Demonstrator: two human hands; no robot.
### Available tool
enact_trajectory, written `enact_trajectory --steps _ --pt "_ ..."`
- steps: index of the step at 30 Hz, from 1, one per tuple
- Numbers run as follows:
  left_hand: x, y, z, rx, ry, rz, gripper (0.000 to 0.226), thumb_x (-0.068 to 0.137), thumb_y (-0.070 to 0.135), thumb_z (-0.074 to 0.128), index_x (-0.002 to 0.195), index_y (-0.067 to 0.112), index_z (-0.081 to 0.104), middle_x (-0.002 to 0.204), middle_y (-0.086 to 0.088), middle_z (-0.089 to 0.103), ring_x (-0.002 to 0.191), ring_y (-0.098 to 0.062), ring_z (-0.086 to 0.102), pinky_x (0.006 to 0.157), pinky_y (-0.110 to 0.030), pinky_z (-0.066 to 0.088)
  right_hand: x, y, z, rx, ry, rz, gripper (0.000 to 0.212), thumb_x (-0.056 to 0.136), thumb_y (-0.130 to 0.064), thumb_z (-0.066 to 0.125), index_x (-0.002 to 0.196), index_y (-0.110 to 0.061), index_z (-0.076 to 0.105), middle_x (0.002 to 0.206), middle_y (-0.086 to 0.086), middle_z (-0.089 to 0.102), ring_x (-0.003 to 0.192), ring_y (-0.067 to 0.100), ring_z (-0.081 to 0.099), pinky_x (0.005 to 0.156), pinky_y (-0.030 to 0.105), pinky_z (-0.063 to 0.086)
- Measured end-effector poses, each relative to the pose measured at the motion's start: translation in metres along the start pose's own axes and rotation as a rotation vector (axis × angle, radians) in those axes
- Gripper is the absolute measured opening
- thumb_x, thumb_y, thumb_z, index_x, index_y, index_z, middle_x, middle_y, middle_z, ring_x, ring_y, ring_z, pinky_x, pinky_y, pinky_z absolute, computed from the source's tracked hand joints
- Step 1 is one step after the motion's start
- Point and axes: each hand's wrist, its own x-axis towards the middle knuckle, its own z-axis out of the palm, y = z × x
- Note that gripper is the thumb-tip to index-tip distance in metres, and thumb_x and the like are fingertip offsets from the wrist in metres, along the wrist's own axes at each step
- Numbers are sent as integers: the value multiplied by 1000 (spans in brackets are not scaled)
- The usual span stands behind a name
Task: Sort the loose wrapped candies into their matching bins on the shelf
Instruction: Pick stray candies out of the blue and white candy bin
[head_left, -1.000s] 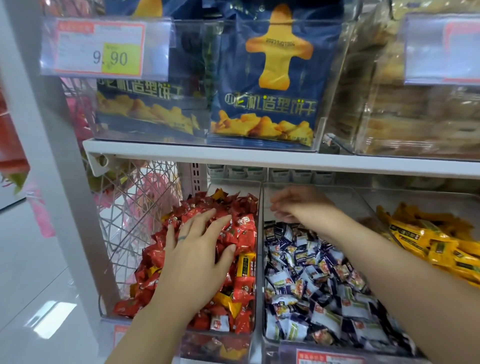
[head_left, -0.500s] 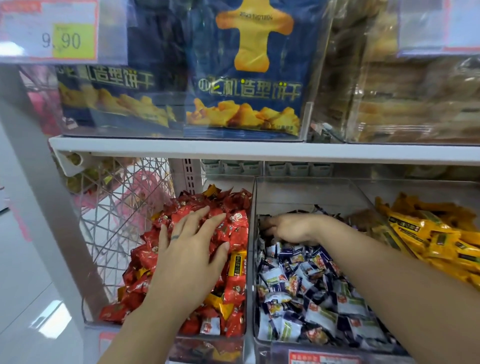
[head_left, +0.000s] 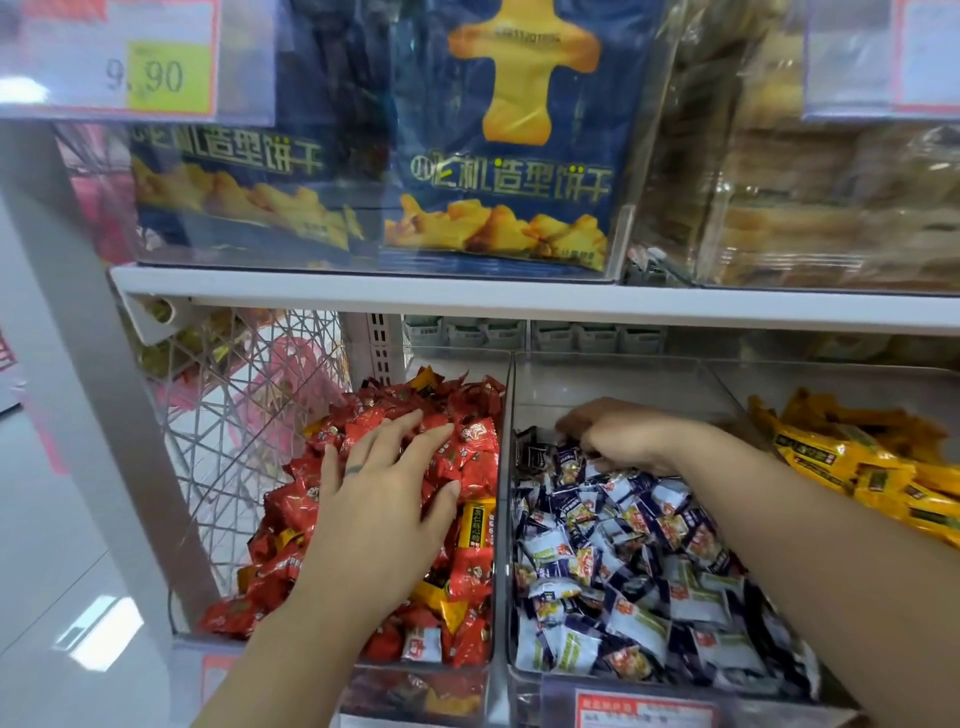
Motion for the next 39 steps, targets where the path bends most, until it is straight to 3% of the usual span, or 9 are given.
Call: enact_trajectory --steps 4,7,15,18,21,28,30,35,39 --pt "0 0 1 8 -1 1 52 94 46 42 144 42 27 153 17 19 143 -9 11 117 -46 -2 -16 -17 3 82 -159 -130 27 99 -15 41 122 -11 56 115 4 65 101 17 63 75 24 46" --pt "0 0 1 8 0 0 52 94 45 43 144 41 28 153 17 20 143 -9 11 117 -45 -2 -17 -26 19 -185 -386 -111 33 99 -9 36 126 -8 55 129 8 58 109 18 60 88 36 48" --pt "0 -1 0 9 -6 1 51 95 46 41 143 43 26 152 18 18 143 -8 10 117 -44 -3 3 -7 24 -266 -213 -77 59 94 1 35 147 -24 29 155 6 23 139 25 30 111 34 28" --pt "0 -1 1 12 -6 0 51 95 46 41 144 43 26 152 18 18 142 -8 10 117 -45 -3 4 -4 17 -183 -146 -56 59 95 2 33 145 -29 31 154 8 25 122 25 48 87 28 48" --pt "0 0 0 11 -6 -2 52 95 46 41 144 43 25 152 18 18 143 -8 10 117 -45 -3 -1 -3 11 -108 -128 -17 58 95 2 31 144 -29 33 142 10 43 105 28 62 49 20 36" --pt "0 0 0 2 -7 -3 52 94 45 44 144 42 28 153 16 20 143 -10 12 117 -47 -1 -20 -14 1 126 -103 -146 28 96 -1 41 111 -15 61 116 8 65 98 23 63 61 22 45" --pt "0 0 0 0 -2 -5 52 94 44 44 143 41 29 152 16 21 143 -10 13 117 -47 -1 -30 -20 3 12 -190 -204 22 95 -9 49 108 -20 63 108 6 68 89 21 63 60 24 46" --pt "-1 1 0 0 -6 -7 52 94 44 44 144 41 28 153 16 20 143 -10 11 117 -47 0 -30 -20 27 -284 -272 -222 32 91 -16 59 124 -17 61 118 0 65 107 18 61 95 31 47" --pt "0 0 0 1 -6 -5 52 94 45 43 144 43 27 152 17 20 143 -10 11 117 -47 0 -23 -21 33 -297 -250 -240 30 90 -17 61 120 -15 64 114 -3 66 94 12 59 73 13 44"
